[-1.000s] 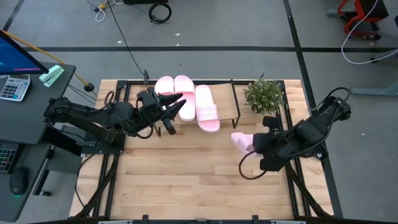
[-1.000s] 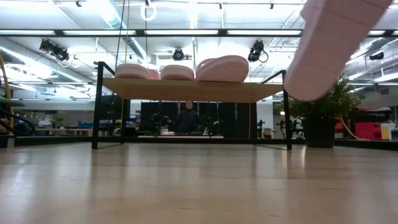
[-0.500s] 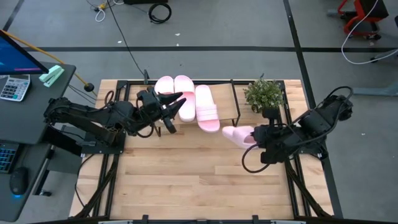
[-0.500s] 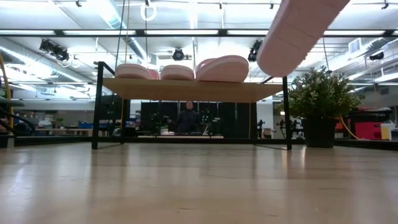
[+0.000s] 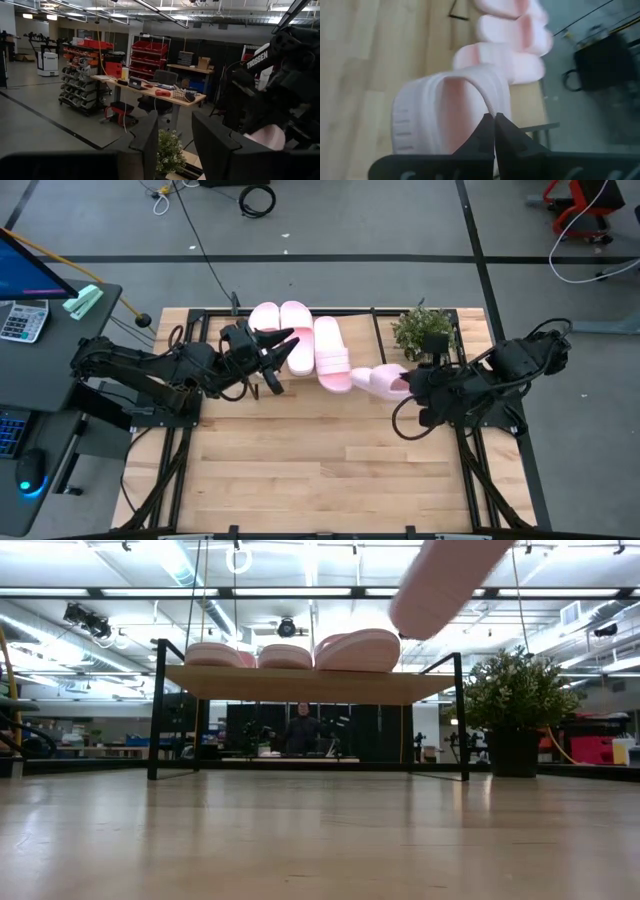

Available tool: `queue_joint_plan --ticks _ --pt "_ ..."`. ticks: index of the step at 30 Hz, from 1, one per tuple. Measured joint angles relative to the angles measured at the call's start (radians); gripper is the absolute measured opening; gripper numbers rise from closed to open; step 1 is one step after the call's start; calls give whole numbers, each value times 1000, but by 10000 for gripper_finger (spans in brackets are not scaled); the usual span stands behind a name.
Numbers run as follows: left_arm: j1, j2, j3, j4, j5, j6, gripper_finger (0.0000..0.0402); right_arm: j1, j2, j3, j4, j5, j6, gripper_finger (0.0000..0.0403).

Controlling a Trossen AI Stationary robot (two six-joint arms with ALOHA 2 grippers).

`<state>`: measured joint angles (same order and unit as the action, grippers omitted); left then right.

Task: Pick and place slides into the shelf
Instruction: Put the pink slipper on the shelf

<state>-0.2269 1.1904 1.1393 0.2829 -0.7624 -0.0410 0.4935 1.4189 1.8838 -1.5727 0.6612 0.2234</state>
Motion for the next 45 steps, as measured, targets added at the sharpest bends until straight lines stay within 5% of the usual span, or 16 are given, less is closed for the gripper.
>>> queue_joint_plan --ticks 12,27,45 --pt "2 0 0 0 0 0 117 -207 4 20 18 192 -238 0" --pt "2 0 0 0 0 27 115 -411 124 20 149 195 -512 0" --pt "2 0 0 0 0 29 115 -499 205 19 185 121 -531 0"
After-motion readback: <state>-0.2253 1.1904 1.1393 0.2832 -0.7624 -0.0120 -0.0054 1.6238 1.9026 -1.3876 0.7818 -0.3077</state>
